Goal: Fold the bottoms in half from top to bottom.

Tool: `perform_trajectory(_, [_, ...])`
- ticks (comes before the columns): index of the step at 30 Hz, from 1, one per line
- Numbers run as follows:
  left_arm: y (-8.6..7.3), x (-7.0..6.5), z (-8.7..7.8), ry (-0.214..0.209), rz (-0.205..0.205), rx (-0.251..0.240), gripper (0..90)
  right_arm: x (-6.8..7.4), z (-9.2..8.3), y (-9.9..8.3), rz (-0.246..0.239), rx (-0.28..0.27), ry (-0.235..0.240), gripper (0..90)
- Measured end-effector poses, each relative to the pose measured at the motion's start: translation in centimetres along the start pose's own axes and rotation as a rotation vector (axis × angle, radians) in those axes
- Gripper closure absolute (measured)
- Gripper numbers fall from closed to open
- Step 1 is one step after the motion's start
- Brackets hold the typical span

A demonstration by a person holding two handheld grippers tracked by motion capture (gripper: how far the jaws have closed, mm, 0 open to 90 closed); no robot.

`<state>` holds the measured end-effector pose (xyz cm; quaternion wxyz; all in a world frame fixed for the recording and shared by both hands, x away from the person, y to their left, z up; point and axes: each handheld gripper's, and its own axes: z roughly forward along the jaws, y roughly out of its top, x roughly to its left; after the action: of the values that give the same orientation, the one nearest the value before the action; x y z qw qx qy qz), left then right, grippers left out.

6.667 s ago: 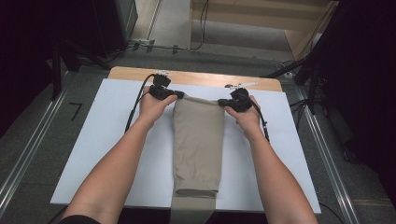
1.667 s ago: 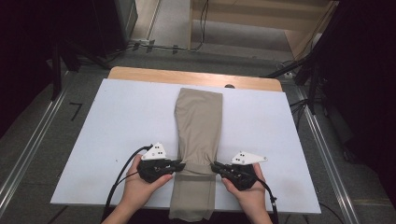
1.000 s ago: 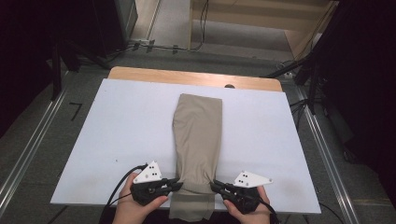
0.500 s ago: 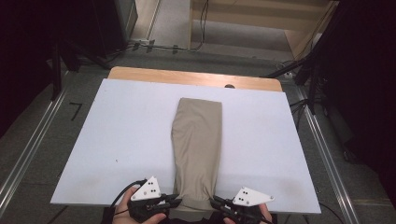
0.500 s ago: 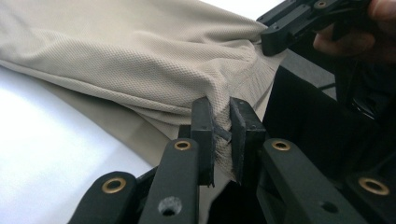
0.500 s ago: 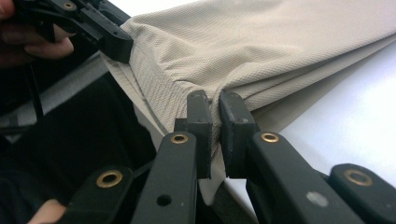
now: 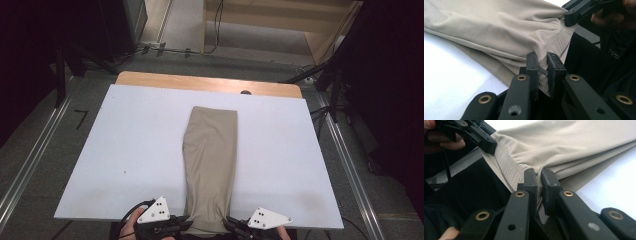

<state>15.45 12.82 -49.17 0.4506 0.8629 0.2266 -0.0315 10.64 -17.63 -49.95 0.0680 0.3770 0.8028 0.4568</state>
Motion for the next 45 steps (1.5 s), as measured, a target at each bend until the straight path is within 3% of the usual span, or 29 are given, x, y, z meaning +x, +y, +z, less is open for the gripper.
perform_trajectory(8, [-0.6,-0.6,-0.3,-0.018,-0.003,0.002,81.6,0.9,-0.3,-0.5,-0.011,0.002,0.01,82.0])
perform_trajectory(14, [-0.8,-0.5,-0.5,-0.032,-0.009,-0.006,79.0,0.8,-0.2,-0.5,-0.006,0.01,0.026,80.2])
perform_trajectory(15, [-0.8,-0.3,-0.7,-0.032,-0.008,-0.019,74.9,0.6,-0.3,-0.5,-0.003,0.012,0.033,76.0])
perform_trajectory(16, [-0.8,-0.2,-0.9,-0.031,-0.013,-0.036,67.8,0.5,-0.4,-0.5,0.003,0.0,0.033,65.8])
perform_trajectory(18, [-0.7,0.2,-1.3,-0.005,-0.031,-0.074,44.4,0.2,-0.7,-0.4,0.005,-0.024,0.025,40.7])
perform_trajectory(20, [-0.7,0.8,-1.8,0.002,-0.042,-0.103,34.4,0.1,-1.1,-0.1,0.003,-0.061,0.006,28.7])
perform_trajectory(23, [-0.6,1.4,-1.7,0.001,-0.059,-0.122,27.7,-0.2,-1.3,0.2,-0.002,-0.082,-0.01,21.5])
perform_trajectory(25, [-0.4,1.7,-1.4,0.008,-0.06,-0.112,27.5,-0.3,-1.1,0.4,0.002,-0.072,-0.029,18.2])
perform_trajectory(28, [0.4,2.1,-0.9,0.009,-0.051,-0.11,19.7,-0.8,-0.9,0.7,0.0,-0.067,-0.035,15.5])
perform_trajectory(30, [1.2,2.8,-0.9,0.008,-0.044,-0.115,11.0,-1.5,-0.9,1.3,0.011,-0.076,-0.021,14.8])
perform_trajectory(34, [2.9,4.7,-1.0,-0.037,-0.026,-0.14,0.0,-3.4,-0.7,2.7,0.03,-0.1,-0.032,13.2])
perform_trajectory(37, [4.3,6.4,-0.8,-0.017,-0.008,-0.142,0.0,-5.0,-0.1,3.8,0.019,-0.091,-0.041,11.7])
perform_trajectory(41, [6.2,9.1,0.1,0.009,0.003,-0.137,0.0,-7.0,1.0,5.5,0.001,-0.074,-0.044,2.0])
perform_trajectory(45, [7.8,12.7,1.3,0.003,-0.033,-0.152,0.0,-9.3,2.3,7.2,-0.013,-0.067,-0.061,1.1])
